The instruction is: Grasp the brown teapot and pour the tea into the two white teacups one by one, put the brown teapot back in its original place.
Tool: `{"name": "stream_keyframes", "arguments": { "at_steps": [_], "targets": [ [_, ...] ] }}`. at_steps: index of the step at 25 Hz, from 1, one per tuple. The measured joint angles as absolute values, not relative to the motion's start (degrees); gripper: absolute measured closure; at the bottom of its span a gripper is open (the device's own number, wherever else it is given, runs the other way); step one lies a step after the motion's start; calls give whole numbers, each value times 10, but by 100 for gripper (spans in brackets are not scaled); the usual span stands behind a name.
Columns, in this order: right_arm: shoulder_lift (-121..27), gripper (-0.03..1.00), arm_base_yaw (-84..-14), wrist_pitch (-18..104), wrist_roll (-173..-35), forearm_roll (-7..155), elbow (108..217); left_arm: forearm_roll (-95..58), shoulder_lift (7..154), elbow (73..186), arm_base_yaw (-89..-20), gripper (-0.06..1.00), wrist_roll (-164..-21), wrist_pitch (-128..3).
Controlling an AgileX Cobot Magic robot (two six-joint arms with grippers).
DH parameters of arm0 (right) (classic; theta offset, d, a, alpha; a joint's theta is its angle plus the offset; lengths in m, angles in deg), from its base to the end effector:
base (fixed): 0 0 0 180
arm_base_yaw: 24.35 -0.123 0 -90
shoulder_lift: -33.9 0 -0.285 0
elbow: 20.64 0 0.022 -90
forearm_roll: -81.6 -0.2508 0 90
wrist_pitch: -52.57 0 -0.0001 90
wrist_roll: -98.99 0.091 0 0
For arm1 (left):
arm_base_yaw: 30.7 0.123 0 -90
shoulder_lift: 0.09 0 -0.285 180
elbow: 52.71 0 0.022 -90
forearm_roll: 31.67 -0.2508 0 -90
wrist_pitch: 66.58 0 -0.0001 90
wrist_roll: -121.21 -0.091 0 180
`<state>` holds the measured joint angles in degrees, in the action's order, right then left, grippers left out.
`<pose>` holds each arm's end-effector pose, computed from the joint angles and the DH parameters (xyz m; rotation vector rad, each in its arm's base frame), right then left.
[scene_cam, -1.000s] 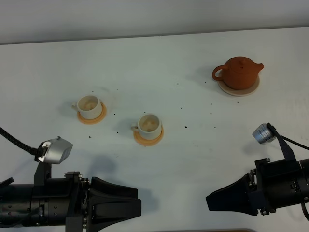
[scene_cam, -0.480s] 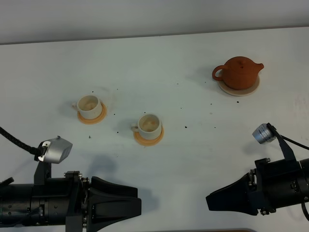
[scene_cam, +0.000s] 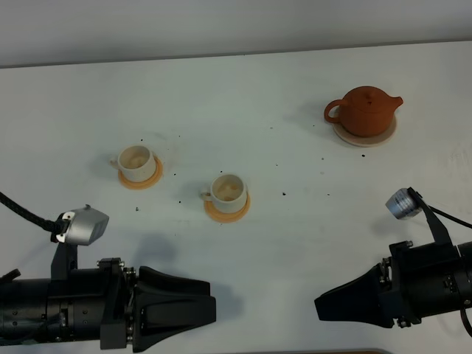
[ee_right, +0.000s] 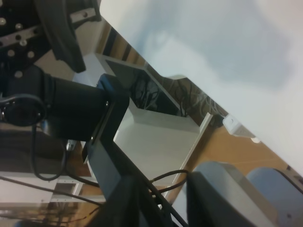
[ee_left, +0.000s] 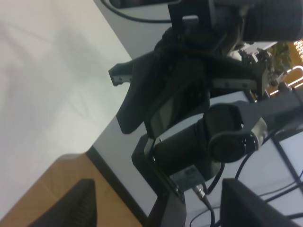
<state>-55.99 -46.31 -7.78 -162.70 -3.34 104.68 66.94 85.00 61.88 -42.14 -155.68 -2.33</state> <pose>0.1404 0.1416 0.1757 -0.8410 2.3525 1.5083 0.1293 -0.1089 0.1712 0.5524 2.1556 -1.4800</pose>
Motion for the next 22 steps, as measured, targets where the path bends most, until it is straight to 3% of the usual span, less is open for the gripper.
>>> {"name": "stream_keyframes", "arguments": {
  "at_steps": [22],
  "targets": [
    [-560, 73, -463, -71, -1624, -120, 1047, 679, 851, 656, -421, 39, -1543, -28]
  ]
}}
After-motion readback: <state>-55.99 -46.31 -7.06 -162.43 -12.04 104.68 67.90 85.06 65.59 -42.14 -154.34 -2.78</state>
